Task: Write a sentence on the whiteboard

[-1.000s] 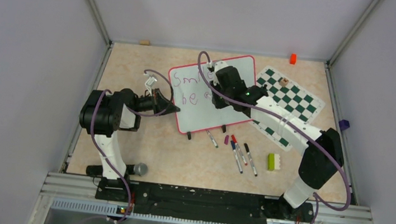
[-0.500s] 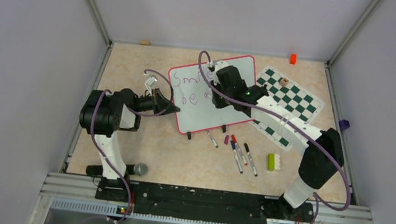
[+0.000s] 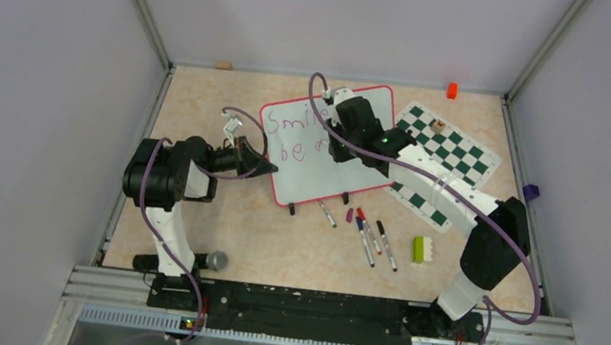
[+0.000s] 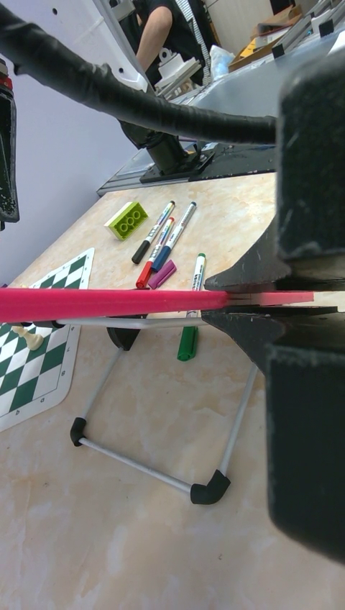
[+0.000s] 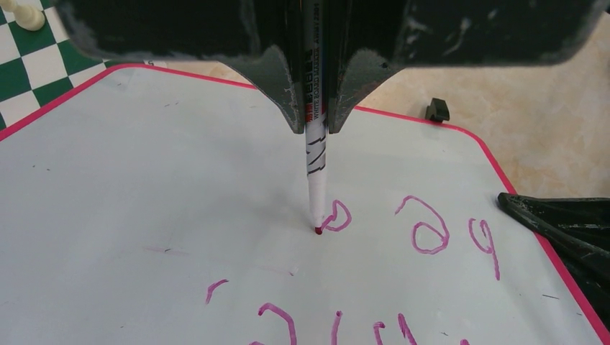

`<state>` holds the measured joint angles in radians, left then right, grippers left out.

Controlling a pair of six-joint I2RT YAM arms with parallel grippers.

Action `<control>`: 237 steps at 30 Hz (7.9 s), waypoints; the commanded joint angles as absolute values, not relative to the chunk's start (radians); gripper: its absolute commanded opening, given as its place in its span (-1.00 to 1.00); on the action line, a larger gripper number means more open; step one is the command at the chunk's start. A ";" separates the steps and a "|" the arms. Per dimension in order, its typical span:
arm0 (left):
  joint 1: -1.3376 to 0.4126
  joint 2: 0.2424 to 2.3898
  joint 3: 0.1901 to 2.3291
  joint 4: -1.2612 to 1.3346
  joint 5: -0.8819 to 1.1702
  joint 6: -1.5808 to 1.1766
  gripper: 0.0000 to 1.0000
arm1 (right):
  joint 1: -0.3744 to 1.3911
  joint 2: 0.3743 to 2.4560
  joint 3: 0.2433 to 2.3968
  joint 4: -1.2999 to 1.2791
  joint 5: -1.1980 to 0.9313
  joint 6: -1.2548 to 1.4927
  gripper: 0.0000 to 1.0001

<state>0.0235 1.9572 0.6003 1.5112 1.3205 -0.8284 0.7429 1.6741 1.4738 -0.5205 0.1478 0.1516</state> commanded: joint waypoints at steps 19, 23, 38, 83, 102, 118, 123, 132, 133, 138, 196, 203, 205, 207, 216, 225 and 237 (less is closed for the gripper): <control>0.005 1.963 0.608 1.618 1.404 -0.788 -1.00 | 0.725 1.639 1.390 -0.510 0.077 0.164 -1.00; 0.005 1.961 0.608 1.618 1.404 -0.787 -1.00 | 0.726 1.641 1.382 -0.505 0.044 0.164 -1.00; 0.005 1.962 0.607 1.618 1.403 -0.785 -1.00 | 0.725 1.698 1.468 -0.452 -0.022 0.175 -1.00; 0.005 1.967 0.611 1.618 1.405 -0.788 -1.00 | 0.618 1.510 1.329 -0.445 -0.135 0.161 -1.00; 0.066 1.860 0.509 1.617 1.311 -0.802 0.32 | 0.618 1.350 1.212 -0.359 -0.120 0.164 -1.00; 0.058 0.732 0.256 0.304 0.390 -0.268 -0.26 | 0.618 1.268 1.166 -0.308 -0.150 0.188 -1.00; 0.027 0.475 0.134 0.312 0.200 -0.290 -0.61 | 0.618 1.261 1.162 -0.292 -0.188 0.205 -1.00; 0.027 0.376 0.135 0.185 0.064 -0.349 -0.43 | 0.618 1.219 1.156 -0.290 -0.213 0.220 -1.00; 0.027 0.384 0.137 0.174 -0.018 -0.377 0.76 | 0.618 1.212 1.154 -0.289 -0.215 0.223 -1.00; 0.030 0.491 0.208 0.075 -0.144 -0.436 0.98 | 0.618 1.166 1.138 -0.300 -0.212 0.229 -1.00; -0.429 0.843 0.627 0.368 0.447 0.122 0.47 | 0.618 1.524 1.638 -0.732 -0.510 0.266 -1.00; -0.496 0.947 0.668 0.305 0.571 0.419 0.33 | 0.619 1.541 1.660 -0.768 -0.520 0.253 -1.00; -0.510 0.962 0.671 0.306 0.592 0.489 0.31 | 0.622 1.544 1.658 -0.774 -0.530 0.252 -1.00; -0.522 0.979 0.670 0.321 0.615 0.533 0.26 | 0.629 1.548 1.659 -0.779 -0.532 0.251 -1.00; -0.562 1.055 0.706 0.359 0.611 0.556 0.07 | 0.675 1.549 1.655 -0.778 -0.538 0.256 -1.00; -0.581 1.026 0.675 0.395 0.520 0.565 0.12 | 0.701 1.562 1.651 -0.789 -0.521 0.253 -1.00; -0.581 0.934 0.607 0.345 0.499 0.579 0.14 | 0.702 1.548 1.641 -0.793 -0.367 0.257 -1.00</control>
